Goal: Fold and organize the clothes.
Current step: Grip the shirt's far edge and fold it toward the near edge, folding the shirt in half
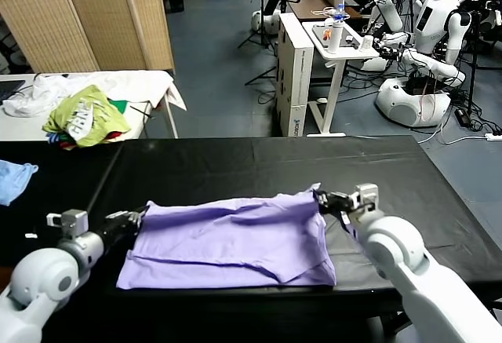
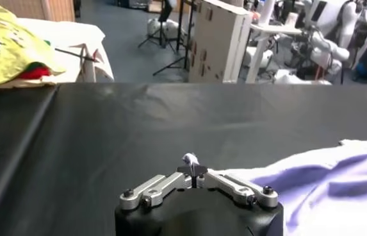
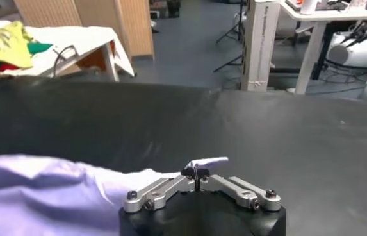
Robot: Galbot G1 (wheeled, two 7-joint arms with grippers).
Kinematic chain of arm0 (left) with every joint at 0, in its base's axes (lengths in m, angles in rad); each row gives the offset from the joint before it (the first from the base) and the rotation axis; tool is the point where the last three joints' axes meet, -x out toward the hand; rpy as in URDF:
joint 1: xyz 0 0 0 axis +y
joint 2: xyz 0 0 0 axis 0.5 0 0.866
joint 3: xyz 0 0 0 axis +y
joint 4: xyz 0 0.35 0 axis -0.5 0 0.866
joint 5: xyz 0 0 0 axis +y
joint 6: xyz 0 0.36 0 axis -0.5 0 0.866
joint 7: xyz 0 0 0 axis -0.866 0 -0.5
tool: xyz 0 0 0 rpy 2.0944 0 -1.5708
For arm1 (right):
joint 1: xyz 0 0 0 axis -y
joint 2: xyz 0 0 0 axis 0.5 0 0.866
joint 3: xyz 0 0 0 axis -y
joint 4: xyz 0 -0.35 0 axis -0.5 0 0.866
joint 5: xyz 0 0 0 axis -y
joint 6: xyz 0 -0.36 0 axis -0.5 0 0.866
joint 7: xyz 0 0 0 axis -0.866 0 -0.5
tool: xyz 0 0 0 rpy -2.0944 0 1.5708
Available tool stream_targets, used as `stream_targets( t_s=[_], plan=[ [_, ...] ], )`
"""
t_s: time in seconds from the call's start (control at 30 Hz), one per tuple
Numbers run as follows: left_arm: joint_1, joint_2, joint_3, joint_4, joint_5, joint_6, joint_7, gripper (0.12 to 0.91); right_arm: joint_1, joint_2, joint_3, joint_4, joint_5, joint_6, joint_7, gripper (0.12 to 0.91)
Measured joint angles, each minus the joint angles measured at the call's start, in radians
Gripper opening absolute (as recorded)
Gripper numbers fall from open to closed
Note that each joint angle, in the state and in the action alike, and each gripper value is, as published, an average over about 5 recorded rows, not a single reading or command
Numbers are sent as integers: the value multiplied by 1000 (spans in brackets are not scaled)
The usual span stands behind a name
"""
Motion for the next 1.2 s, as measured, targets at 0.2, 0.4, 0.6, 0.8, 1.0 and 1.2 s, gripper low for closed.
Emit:
stream_targets(
  t_s=[0.2, 0.4, 0.6, 0.8, 1.0, 1.2],
  plan=[
    [88, -21, -56, -30, 33, -5, 13, 146, -100, -4, 22, 55, -23, 0, 0, 140],
    [170, -47, -108, -58, 66, -14, 25, 146, -162, -1, 25, 72, -38, 0, -2, 140],
    [242, -74, -139, -67, 115, -29, 40, 146, -192, 7, 14, 71, -57, 0, -5, 140],
    [298, -101, -148, -69, 144, -40, 45, 146, -199, 11, 9, 69, -62, 0, -7, 140],
    [332, -124, -148, -89, 160, -33, 34, 146, -215, 7, 20, 91, -56, 0, -19, 204],
    [355, -145, -164, -118, 166, -18, 11, 342, -240, 1, 51, 139, -40, 0, -17, 553]
  ],
)
